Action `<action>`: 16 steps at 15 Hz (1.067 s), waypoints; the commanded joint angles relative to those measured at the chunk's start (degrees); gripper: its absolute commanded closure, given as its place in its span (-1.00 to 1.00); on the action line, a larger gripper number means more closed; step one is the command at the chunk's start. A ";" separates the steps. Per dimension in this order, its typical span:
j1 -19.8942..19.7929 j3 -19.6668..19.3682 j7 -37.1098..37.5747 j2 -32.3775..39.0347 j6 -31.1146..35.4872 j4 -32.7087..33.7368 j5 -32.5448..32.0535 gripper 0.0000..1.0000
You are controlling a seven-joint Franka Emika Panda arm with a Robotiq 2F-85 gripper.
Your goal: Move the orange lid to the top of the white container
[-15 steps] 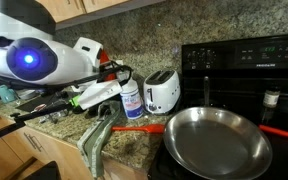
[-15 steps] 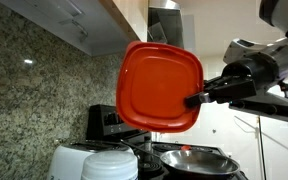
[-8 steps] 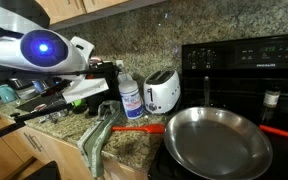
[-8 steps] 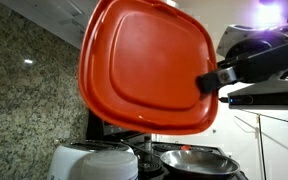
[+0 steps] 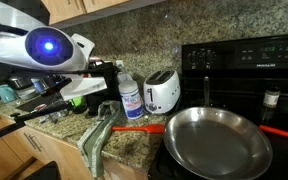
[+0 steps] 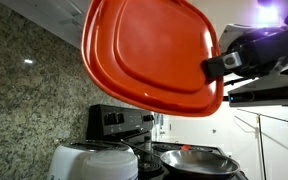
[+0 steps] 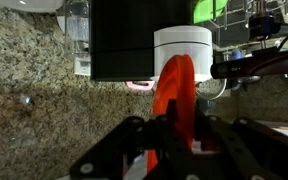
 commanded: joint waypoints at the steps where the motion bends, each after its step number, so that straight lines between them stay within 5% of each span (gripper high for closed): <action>1: -0.35 0.13 0.28 0.65 -0.66 -0.04 0.34 0.93; 7: 0.10 -4.34 16.62 -2.12 -8.11 1.98 -7.03 0.93; 11: -2.98 -7.41 27.91 -3.43 -15.93 5.06 -10.27 0.93; 16: -8.92 -6.50 40.53 -6.60 -22.45 9.35 -9.53 0.93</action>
